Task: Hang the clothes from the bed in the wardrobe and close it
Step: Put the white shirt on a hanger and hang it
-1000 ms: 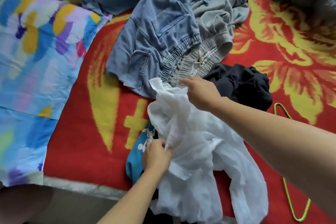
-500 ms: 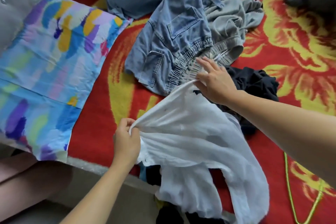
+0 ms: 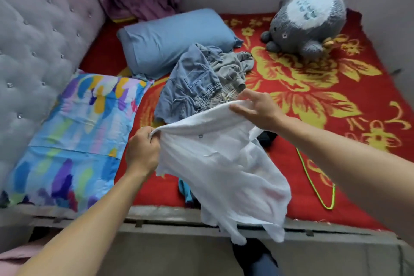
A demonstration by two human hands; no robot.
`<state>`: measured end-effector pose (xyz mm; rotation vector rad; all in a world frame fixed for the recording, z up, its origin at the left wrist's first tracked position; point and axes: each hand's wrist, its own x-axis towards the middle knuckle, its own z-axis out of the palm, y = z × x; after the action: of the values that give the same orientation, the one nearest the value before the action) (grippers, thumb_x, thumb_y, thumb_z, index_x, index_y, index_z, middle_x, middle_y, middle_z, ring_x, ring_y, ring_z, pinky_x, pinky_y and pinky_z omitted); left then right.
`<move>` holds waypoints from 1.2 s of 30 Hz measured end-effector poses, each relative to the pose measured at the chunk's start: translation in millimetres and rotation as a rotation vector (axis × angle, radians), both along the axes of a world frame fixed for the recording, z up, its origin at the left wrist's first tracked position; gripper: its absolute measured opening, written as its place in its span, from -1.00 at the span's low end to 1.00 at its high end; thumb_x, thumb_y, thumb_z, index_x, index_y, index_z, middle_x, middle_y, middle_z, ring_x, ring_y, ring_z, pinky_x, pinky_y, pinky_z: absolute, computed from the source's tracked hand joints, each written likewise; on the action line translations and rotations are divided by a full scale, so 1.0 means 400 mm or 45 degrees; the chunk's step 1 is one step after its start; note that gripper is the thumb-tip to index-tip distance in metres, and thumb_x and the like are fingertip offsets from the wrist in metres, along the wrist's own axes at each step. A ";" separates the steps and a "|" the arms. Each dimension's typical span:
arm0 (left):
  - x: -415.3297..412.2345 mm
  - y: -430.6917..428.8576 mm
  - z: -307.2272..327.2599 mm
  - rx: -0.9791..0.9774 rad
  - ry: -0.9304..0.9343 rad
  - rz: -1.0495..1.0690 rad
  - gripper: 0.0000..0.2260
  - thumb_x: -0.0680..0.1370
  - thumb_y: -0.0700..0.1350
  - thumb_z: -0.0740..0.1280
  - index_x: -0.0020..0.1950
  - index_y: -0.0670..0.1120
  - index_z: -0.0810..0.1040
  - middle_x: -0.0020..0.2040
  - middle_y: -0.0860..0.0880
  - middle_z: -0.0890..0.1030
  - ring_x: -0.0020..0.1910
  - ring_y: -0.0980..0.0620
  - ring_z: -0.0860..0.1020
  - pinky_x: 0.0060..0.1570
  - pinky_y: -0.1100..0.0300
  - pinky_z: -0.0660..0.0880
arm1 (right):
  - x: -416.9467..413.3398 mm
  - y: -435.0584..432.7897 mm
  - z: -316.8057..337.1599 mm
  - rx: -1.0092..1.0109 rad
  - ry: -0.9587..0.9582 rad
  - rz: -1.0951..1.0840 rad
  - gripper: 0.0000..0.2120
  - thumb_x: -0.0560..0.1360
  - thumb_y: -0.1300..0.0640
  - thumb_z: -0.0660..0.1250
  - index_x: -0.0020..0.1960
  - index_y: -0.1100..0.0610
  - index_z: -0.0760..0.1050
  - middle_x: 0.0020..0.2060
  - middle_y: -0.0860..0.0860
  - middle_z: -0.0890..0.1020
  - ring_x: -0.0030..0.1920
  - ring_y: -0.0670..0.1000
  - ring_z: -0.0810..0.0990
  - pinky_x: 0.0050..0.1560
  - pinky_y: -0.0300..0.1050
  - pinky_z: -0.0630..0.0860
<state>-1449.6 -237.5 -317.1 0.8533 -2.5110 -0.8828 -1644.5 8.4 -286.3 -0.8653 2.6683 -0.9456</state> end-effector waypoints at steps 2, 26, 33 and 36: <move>0.055 0.002 0.075 0.072 0.053 -0.025 -0.76 0.54 -0.23 0.23 -0.34 -0.10 0.38 -0.40 -0.09 0.45 -0.30 -0.15 0.42 -0.32 0.04 0.27 | 0.087 0.052 0.073 0.263 0.172 0.120 -0.34 0.23 -0.54 0.24 0.14 -0.12 0.46 -0.13 0.03 0.66 -0.14 0.11 0.60 -0.15 -0.04 0.47; 0.163 0.110 0.761 0.747 -0.016 -0.603 -0.82 0.59 -0.14 0.26 -0.13 -0.17 0.59 -0.46 -0.03 0.60 -0.57 0.10 0.52 -0.55 0.29 0.50 | 0.324 0.378 0.794 -0.111 -0.552 -0.008 -0.85 0.48 0.06 0.41 -0.12 0.15 0.65 -0.28 0.07 0.65 -0.34 -0.01 0.60 -0.28 -0.15 0.56; -0.078 0.190 0.550 0.283 -0.245 -0.479 -0.64 0.60 -0.17 0.23 -0.42 -0.08 0.37 -0.53 0.01 0.36 -0.61 0.15 0.27 -0.60 0.30 0.18 | 0.111 0.363 0.505 0.206 -0.187 -0.196 -0.76 0.55 0.13 0.34 -0.30 0.09 0.54 -0.39 0.00 0.55 -0.36 -0.06 0.51 -0.39 -0.20 0.43; -0.186 0.227 0.434 -0.037 -0.380 -0.402 -0.65 0.56 -0.15 0.23 -0.43 -0.15 0.37 -0.44 -0.16 0.46 -0.39 -0.09 0.46 -0.43 0.12 0.27 | -0.004 0.372 0.351 0.436 -0.084 -0.204 -0.78 0.55 0.03 0.28 -0.17 0.12 0.59 -0.20 0.07 0.66 -0.11 0.12 0.61 -0.14 -0.04 0.51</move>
<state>-1524.0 -146.6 -143.6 0.6266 -2.9704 -0.8630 -1645.9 157.3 -146.0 -0.5439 2.7566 -0.5089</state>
